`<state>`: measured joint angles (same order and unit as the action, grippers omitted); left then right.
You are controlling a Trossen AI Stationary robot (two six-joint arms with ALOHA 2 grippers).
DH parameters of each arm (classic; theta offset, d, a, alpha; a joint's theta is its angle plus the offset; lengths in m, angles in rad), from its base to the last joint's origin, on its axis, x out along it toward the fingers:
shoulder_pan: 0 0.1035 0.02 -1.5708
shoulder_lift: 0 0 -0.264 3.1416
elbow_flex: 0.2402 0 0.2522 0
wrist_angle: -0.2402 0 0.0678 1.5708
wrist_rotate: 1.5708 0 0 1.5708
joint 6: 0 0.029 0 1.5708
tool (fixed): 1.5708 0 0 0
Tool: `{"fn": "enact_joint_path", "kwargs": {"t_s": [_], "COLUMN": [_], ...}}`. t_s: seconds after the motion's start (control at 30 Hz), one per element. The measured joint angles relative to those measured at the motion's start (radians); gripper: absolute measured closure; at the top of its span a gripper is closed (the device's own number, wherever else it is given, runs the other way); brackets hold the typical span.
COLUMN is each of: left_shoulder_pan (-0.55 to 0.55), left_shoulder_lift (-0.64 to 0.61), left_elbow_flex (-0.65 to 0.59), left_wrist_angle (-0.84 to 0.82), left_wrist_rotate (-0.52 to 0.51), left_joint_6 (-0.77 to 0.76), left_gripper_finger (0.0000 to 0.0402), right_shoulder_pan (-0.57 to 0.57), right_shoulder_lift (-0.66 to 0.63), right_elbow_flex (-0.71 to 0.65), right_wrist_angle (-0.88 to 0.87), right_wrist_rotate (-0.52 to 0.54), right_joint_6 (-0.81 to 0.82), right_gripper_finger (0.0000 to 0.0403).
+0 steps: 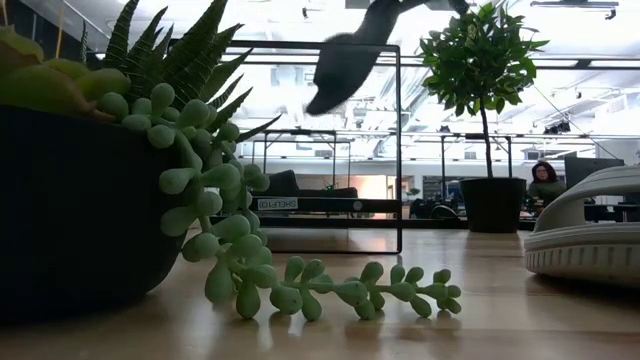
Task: Pick and place slides into the shelf
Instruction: Put the black slipper slide on the shelf
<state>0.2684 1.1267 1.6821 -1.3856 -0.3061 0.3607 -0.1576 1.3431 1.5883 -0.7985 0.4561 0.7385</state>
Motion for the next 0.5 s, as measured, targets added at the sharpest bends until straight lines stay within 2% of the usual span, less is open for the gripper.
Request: {"fn": "enact_joint_path", "kwargs": {"t_s": [0.33,0.5], "left_shoulder_pan": [0.0,0.0], "left_shoulder_lift": [0.0,0.001], "left_elbow_flex": [0.0,0.0], "left_wrist_angle": [-0.001,-0.001], "left_wrist_rotate": [0.0,-0.001], "left_joint_6": [0.009,0.018], "left_gripper_finger": [0.0332,0.0332], "right_shoulder_pan": [0.082,0.12], "right_shoulder_lift": [-0.148,-0.185], "right_elbow_flex": [0.0,0.0], "right_wrist_angle": [0.001,-0.035], "right_wrist_rotate": [0.088,0.174], "right_joint_6": [0.031,0.029], "right_gripper_finger": [0.0363,0.0363]}}
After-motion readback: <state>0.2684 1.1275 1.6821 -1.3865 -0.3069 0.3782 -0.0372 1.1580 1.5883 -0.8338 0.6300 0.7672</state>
